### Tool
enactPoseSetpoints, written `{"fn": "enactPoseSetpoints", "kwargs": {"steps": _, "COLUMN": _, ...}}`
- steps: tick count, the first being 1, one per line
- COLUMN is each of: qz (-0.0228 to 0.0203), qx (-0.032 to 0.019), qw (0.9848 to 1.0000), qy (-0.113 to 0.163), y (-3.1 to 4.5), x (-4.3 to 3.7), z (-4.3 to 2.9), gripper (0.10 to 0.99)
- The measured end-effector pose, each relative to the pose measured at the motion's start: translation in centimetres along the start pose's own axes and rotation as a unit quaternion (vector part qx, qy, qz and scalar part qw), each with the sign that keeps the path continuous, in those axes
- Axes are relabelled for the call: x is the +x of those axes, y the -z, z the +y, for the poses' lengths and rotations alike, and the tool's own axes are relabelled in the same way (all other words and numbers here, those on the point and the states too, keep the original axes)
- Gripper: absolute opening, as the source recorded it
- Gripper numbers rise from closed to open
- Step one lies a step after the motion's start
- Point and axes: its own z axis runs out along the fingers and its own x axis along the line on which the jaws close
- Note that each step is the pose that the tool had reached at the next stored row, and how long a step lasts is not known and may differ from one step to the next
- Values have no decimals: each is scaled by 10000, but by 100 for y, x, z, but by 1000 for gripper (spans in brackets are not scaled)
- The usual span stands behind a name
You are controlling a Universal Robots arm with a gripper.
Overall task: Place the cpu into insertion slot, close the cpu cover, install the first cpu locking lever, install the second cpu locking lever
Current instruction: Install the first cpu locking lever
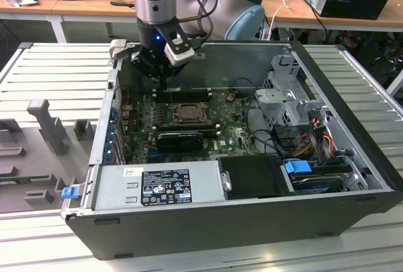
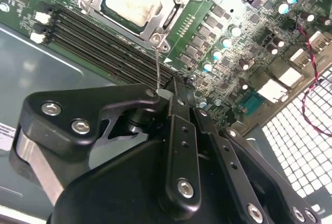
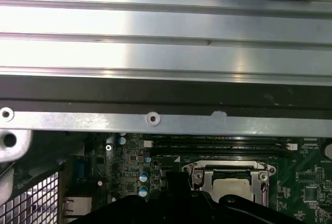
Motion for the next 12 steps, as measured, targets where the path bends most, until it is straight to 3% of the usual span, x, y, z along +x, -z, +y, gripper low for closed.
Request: {"fn": "enactPoseSetpoints", "kwargs": {"steps": 12, "qz": 0, "qx": 0, "qw": 10000, "qy": 0, "y": -5, "x": -141, "z": -3, "gripper": 106}}
